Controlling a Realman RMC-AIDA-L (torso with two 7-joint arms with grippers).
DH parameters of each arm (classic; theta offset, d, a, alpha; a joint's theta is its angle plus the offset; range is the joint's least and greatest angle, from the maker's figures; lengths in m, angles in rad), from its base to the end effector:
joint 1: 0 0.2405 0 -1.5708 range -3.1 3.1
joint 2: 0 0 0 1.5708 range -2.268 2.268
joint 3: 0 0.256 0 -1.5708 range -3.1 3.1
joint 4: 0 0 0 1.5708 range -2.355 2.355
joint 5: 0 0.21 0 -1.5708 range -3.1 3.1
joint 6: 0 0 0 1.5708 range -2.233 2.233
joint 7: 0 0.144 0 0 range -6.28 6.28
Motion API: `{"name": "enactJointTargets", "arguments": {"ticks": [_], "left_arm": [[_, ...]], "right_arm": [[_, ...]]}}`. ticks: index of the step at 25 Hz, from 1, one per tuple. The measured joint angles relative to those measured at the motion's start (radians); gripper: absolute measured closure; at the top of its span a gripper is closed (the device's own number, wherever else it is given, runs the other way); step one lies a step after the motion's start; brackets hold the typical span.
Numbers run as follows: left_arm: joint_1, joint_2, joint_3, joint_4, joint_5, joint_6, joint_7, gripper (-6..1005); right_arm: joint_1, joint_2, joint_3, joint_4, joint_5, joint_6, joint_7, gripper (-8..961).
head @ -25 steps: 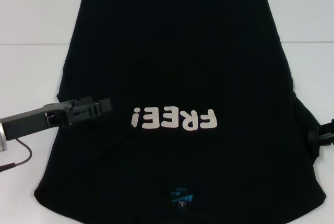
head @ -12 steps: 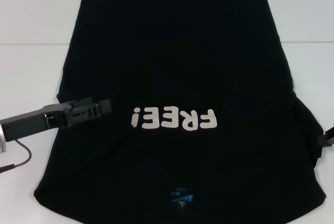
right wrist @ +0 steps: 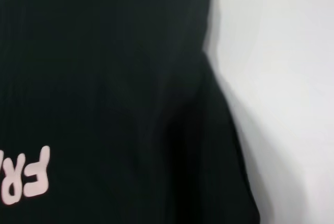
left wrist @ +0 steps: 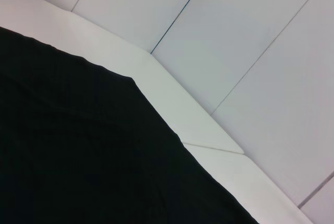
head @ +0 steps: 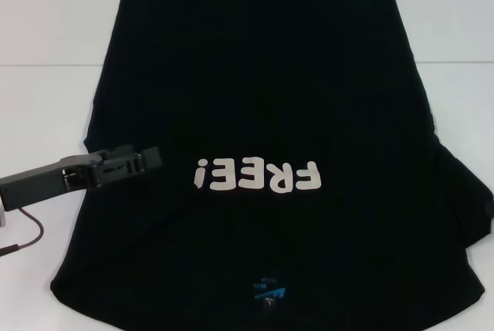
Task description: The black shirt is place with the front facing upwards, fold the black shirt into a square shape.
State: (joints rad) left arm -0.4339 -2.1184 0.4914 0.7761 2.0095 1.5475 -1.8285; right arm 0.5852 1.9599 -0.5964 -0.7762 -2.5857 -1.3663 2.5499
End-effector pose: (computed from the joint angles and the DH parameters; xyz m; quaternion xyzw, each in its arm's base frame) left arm -0.2952 0.3184 0.0328 -0.8186 -0.4492 -0.3129 0.1735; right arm 0.3426 0.3562 0.0710 -0.6963 0.6784 0.0416 0.2308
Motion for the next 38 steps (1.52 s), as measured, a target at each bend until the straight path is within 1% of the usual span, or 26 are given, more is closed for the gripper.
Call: {"name": "enactJointTargets", "arguments": {"ticks": [4, 12, 15, 20, 28, 35, 38], "left_arm": [[0.0, 0.0, -0.013, 0.0, 0.0, 0.004, 0.0, 139], [0.009, -0.001, -0.053, -0.002, -0.004, 0.033, 0.0, 139], [0.017, 0.003, -0.074, -0.002, -0.024, 0.053, 0.0, 139], [0.031, 0.006, -0.092, -0.002, -0.075, 0.077, 0.0, 139], [0.037, 0.007, -0.107, -0.002, -0.116, 0.099, 0.0, 139], [0.041, 0.008, -0.12, -0.003, -0.13, 0.116, -0.006, 138], [0.041, 0.008, -0.121, -0.006, -0.137, 0.117, -0.01, 138]], "right_arm": [[-0.014, -0.016, 0.035, -0.003, 0.005, 0.002, -0.005, 915], [-0.033, -0.026, 0.123, -0.074, 0.007, -0.032, -0.015, 902], [-0.038, -0.031, 0.149, -0.093, 0.008, -0.05, -0.015, 897], [-0.046, -0.04, 0.164, -0.109, 0.008, -0.053, -0.012, 889], [-0.035, -0.043, 0.168, -0.13, 0.029, -0.065, -0.015, 876], [-0.034, -0.044, 0.166, -0.187, 0.117, -0.152, -0.016, 864], [-0.02, -0.036, 0.138, -0.183, 0.159, -0.19, -0.016, 859]]}}
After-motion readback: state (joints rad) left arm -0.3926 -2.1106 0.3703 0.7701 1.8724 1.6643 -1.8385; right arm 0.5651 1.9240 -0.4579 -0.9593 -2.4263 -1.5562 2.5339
